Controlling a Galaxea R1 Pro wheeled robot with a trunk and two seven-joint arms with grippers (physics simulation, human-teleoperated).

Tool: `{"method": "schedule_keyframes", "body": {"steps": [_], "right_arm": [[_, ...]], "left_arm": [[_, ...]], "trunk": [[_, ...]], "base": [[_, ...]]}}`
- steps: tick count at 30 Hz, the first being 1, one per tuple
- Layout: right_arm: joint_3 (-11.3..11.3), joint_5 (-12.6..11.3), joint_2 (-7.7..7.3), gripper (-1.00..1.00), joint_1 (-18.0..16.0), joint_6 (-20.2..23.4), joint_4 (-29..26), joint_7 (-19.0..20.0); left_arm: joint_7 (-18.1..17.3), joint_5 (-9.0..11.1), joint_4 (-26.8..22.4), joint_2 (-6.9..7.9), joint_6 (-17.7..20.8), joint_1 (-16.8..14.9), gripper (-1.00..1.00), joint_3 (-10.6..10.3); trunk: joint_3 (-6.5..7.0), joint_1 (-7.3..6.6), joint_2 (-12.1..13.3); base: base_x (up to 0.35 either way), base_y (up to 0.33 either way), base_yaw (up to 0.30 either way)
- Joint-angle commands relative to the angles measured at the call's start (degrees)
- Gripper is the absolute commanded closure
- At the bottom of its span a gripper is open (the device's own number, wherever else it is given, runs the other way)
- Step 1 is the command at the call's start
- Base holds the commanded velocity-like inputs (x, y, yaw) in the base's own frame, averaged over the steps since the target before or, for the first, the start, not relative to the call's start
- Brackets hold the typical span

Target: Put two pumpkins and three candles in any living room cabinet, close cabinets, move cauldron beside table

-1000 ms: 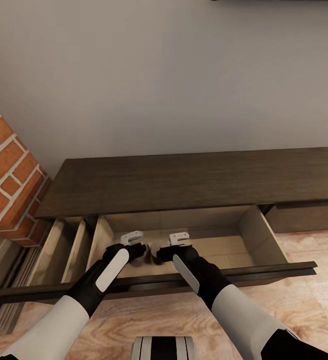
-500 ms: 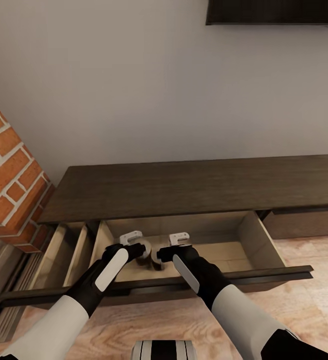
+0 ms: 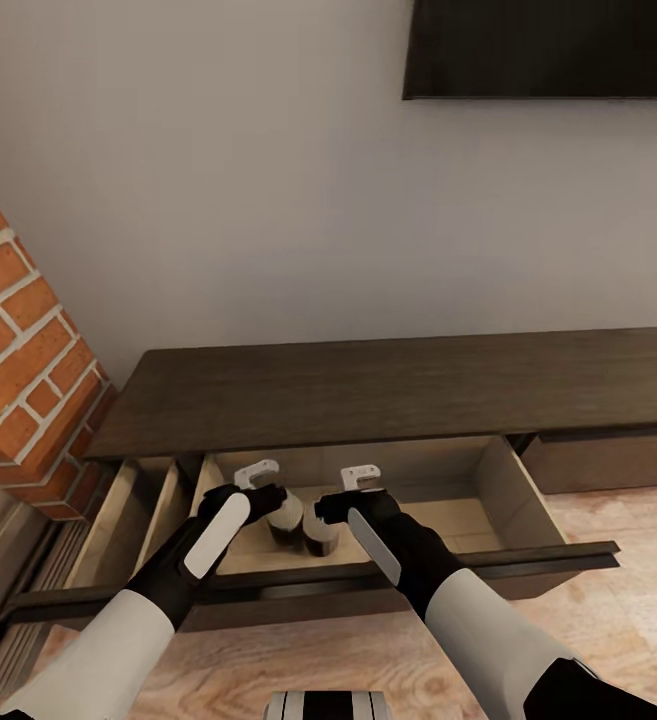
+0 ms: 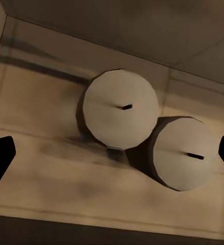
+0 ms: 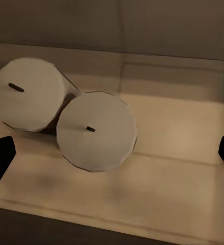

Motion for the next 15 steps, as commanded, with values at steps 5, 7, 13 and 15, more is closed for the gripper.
{"method": "schedule_keyframes", "body": {"steps": [5,7,13,15], "right_arm": [[0.1,-0.6,-0.12,-1.0,0.0,0.1,-0.1,-0.3],[0.1,-0.6,-0.13,-1.0,0.0,0.1,-0.1,-0.3],[0.2,-0.6,-0.19,-1.0,0.0,-0.4,-0.2,-0.2],[0.2,-0.6,-0.21,-1.0,0.0,-0.7,-0.2,-0.1]], "left_arm": [[0.6,2.3,0.4,0.3,0.0,0.3,-1.0,1.4],[0.6,3.7,0.5,0.54,0.0,0.3,-1.0,2.4],[0.5,4.9,0.7,0.84,0.0,0.4,-1.0,3.5],[0.5,4.9,0.7,0.88,0.0,0.4,-1.0,3.5]], "trunk": [[0.98,-0.52,0.8],[1.34,-0.96,1.6],[2.42,-2.28,4.0],[2.78,-2.72,4.8]], "base": [[0.0,0.0,0.0],[0.0,0.0,0.0],[-0.053,0.0,0.0],[-0.252,0.0,0.0]]}}
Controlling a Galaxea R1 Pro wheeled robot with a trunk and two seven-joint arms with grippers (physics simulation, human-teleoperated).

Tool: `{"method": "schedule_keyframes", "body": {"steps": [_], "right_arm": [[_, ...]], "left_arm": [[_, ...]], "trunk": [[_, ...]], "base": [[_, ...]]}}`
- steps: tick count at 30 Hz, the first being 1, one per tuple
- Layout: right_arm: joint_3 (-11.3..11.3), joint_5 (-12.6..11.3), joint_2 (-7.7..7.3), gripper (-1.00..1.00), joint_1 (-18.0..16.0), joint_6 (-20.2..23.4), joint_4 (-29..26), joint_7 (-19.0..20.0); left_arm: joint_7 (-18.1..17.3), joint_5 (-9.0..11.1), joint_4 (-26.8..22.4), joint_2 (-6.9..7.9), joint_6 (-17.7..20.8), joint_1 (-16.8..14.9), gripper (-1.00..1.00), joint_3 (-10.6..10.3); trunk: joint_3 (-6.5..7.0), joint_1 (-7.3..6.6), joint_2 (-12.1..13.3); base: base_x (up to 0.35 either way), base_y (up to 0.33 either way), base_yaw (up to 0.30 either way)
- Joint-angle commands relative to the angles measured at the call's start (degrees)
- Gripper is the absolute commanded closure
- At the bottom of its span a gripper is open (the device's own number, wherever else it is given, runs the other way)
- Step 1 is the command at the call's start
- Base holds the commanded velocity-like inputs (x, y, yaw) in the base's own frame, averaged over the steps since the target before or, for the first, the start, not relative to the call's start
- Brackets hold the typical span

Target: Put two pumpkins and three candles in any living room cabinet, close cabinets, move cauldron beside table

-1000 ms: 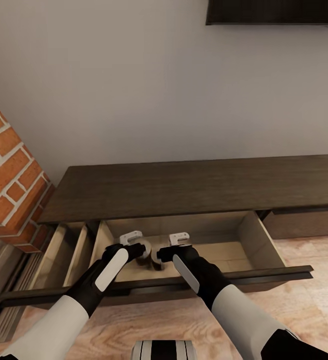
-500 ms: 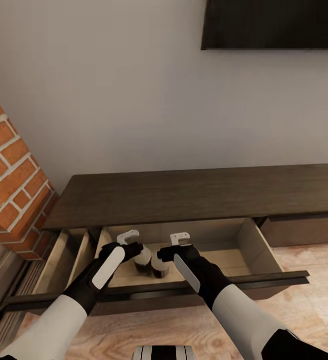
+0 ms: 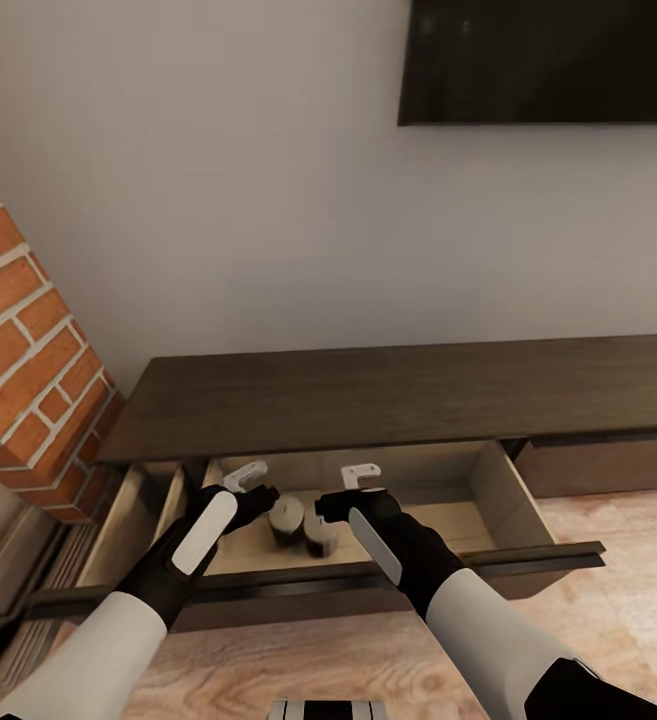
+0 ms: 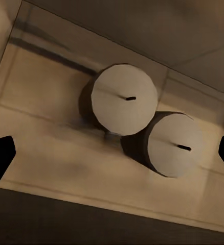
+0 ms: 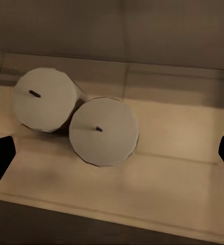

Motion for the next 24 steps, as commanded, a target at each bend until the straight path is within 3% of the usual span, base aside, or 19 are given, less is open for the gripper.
{"method": "schedule_keyframes", "body": {"steps": [1,7,19,24], "right_arm": [[0.3,-0.6,-0.04,-1.0,0.0,0.0,-0.1,-0.5],[0.3,-0.7,-0.04,-1.0,0.1,-0.3,-0.1,-0.3],[0.3,-0.8,-0.04,-1.0,0.1,-0.3,-0.2,0.3],[0.3,-0.8,-0.04,-1.0,0.1,-0.3,-0.2,0.3]], "left_arm": [[0.5,0.4,-0.1,0.04,0.0,0.0,-1.0,-0.1],[0.4,0.4,-0.2,0.05,0.0,0.0,-1.0,-0.1],[0.3,0.4,-0.9,0.02,0.2,0.2,-1.0,-0.2],[0.3,0.5,-1.8,-0.03,0.2,0.2,-1.0,-0.6]], "trunk": [[0.14,-0.26,0.4],[1.22,-1.58,2.8],[1.22,-1.58,2.8],[2.11,-2.68,4.8]], "base": [[-0.183,0.0,0.0],[-0.059,0.0,0.0],[-0.091,0.0,0.0],[-0.003,0.0,0.0]]}}
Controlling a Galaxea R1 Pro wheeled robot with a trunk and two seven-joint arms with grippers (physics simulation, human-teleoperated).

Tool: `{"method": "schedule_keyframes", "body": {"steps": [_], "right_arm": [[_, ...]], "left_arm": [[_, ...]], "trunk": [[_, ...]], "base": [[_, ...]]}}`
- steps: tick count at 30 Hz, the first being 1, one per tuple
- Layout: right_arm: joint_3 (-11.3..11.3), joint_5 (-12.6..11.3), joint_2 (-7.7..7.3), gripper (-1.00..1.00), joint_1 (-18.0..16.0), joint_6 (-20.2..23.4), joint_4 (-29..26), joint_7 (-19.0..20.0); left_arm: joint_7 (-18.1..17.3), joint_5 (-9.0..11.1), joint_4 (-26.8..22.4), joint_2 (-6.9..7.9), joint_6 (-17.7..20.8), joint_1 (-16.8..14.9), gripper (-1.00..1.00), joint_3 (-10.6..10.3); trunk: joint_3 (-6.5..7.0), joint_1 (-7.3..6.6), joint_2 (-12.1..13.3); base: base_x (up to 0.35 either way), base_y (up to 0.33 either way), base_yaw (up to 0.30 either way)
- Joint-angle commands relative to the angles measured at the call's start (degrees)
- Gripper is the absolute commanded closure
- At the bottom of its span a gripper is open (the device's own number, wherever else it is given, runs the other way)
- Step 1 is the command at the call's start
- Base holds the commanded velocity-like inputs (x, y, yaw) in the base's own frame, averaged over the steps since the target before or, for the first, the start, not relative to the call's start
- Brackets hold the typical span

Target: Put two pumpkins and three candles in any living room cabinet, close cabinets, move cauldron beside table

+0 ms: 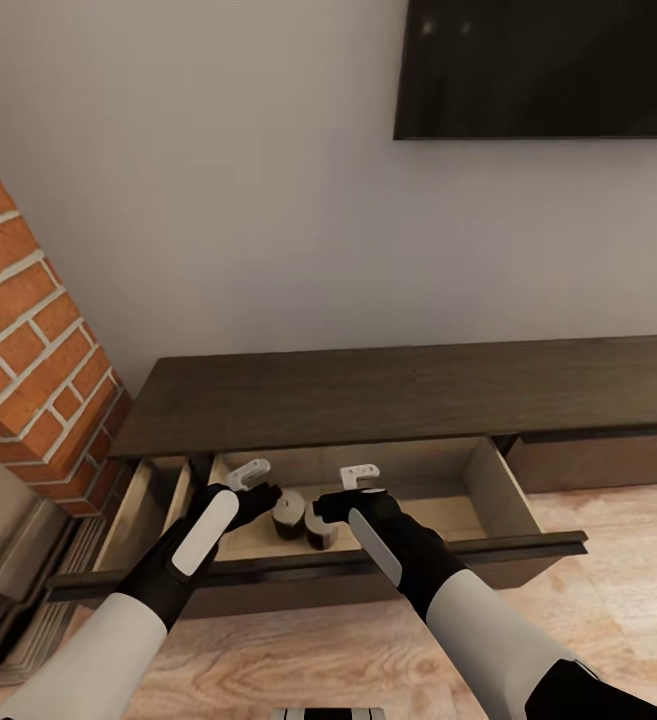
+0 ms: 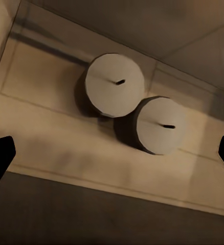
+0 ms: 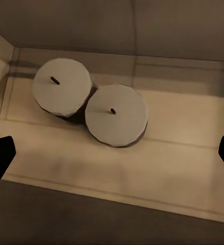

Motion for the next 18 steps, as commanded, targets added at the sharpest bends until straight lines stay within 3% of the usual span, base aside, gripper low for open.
{"method": "schedule_keyframes", "body": {"steps": [1,10,18], "right_arm": [[0.2,-0.6,-0.03,-1.0,0.0,0.1,-0.1,-0.6],[0.3,-0.6,-0.03,-1.0,0.0,0.0,-0.1,-0.5],[0.3,-0.6,-0.05,-1.0,0.0,0.0,0.0,-0.6]], "left_arm": [[0.5,0.4,-0.3,0.03,0.1,0.0,-1.0,-0.1],[0.5,0.5,-0.6,0.11,0.2,0.0,-1.0,-0.2],[0.5,0.5,-0.6,0.19,0.2,0.0,-1.0,-0.1]], "trunk": [[0.14,-0.23,0.4],[1.75,-2.21,4.0],[3.19,-3.97,7.2]], "base": [[0.0,0.0,0.0],[-0.177,-0.057,0.0],[-0.055,-0.017,0.0]]}}
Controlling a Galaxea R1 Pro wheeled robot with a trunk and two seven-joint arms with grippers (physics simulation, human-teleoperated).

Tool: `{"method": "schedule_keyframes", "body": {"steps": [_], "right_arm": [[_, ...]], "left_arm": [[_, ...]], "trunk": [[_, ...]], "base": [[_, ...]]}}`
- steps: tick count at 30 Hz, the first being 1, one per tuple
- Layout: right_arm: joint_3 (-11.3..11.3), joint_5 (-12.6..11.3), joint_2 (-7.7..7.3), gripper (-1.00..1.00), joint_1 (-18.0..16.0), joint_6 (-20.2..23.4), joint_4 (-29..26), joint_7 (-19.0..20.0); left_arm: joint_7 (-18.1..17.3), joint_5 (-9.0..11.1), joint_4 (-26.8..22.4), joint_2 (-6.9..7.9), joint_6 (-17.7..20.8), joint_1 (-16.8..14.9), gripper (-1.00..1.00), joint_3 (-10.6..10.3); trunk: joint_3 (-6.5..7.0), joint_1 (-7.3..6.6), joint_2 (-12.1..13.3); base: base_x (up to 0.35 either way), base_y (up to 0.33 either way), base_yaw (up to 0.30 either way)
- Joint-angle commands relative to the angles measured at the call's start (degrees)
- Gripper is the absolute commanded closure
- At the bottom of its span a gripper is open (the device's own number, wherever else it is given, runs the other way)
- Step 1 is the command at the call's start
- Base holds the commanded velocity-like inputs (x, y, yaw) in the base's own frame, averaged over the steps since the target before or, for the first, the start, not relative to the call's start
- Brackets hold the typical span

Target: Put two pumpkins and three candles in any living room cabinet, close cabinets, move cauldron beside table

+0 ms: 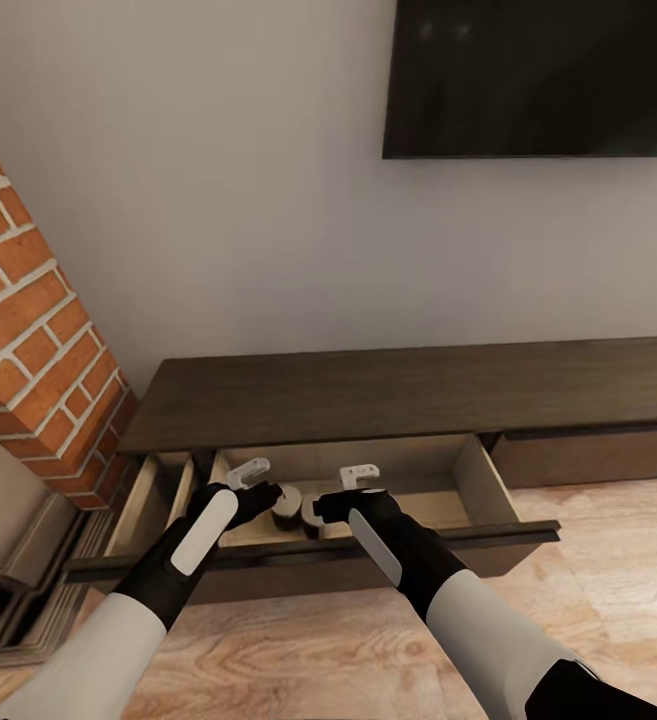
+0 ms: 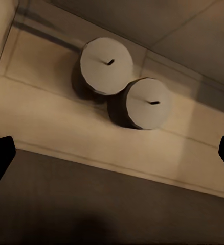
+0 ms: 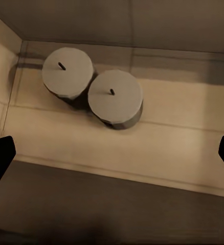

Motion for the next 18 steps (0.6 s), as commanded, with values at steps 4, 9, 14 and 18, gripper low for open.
{"method": "schedule_keyframes", "body": {"steps": [4,9,14,18], "right_arm": [[0.2,-0.6,0.0,-1.0,0.0,0.1,-0.1,-0.6],[0.2,-0.5,0.11,-1.0,0.0,0.1,-0.2,-0.7],[0.2,-0.5,0.13,-1.0,0.0,0.2,-0.1,-0.7],[0.1,-0.5,0.09,-1.0,0.0,0.2,-0.1,-0.7]], "left_arm": [[0.5,0.4,-0.1,0.16,0.1,0.0,-1.0,0.0],[0.6,0.4,-0.1,0.22,0.1,0.1,-1.0,0.2],[0.6,0.4,-0.1,0.31,0.1,0.1,-1.0,0.3],[0.6,0.5,-0.1,0.76,0.5,0.1,-1.0,0.3]], "trunk": [[0.68,-0.89,1.6],[1.57,-1.99,3.6],[2.47,-3.09,5.6],[3.19,-3.97,7.2]], "base": [[-0.004,-0.001,0.0],[0.0,0.0,0.0],[0.0,0.0,0.0],[0.0,0.0,0.0]]}}
